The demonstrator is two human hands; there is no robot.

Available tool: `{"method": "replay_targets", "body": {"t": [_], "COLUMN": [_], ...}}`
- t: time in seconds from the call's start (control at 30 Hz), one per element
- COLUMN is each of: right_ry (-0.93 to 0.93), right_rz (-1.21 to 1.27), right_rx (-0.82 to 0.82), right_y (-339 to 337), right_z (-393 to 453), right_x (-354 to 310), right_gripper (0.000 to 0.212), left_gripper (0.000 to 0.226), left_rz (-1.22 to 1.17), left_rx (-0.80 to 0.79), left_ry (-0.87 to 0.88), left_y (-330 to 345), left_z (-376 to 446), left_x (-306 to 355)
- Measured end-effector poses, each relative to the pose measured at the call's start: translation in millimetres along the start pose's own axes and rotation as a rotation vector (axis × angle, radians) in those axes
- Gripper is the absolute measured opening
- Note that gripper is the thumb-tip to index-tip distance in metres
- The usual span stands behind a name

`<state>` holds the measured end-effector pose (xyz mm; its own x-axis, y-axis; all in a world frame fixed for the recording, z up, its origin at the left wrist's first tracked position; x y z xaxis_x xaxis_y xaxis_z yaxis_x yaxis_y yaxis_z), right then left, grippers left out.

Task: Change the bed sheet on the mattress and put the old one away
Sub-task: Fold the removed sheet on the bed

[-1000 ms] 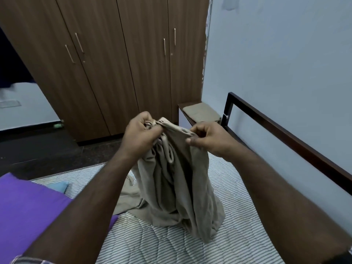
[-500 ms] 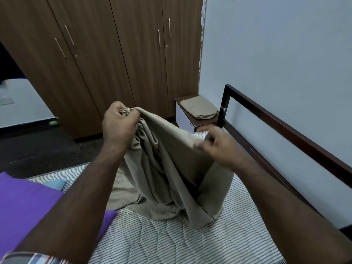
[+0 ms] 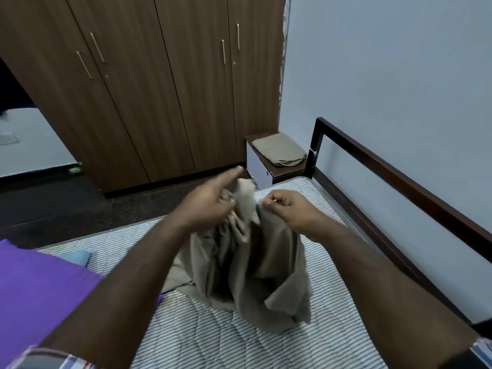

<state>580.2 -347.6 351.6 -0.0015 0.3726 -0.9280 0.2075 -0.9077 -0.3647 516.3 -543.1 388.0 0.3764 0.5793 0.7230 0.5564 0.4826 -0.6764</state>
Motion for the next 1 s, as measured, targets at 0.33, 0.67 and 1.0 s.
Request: {"method": "replay_targets", "body": {"t": [0.33,0.67,1.0], "right_ry": [0.101,0.016,-0.048], "right_rz": [0.302,0.576,-0.131], "right_rx": [-0.168,-0.224,0.095], "right_y": [12,12,10], "right_z": [-29,-64,-45], "right_x": [0,11,-16], "right_gripper": [0.036,0.031,0.003], "left_gripper": [0.009,0.012,0.045], "left_rz": [-0.308,-0.161,-0.908], "left_rx": [0.254,0.465,0.271], "left_ry": [-0.010,-0.310,-0.177], "left_y": [1,-30,2], "left_z": [12,23,22], "left_x": [-21,-62,-51]}}
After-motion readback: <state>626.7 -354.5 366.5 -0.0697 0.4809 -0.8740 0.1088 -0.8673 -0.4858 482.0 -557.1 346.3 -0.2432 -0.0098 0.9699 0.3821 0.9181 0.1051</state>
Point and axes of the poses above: each hand's wrist, its own z-axis towards the middle knuckle, its own y-axis out of the palm, x = y × z, the point moved 5 cm from there along z, towards the middle knuckle, and after that the axes turned 12 degrees about -x, right-handed, at the moved point
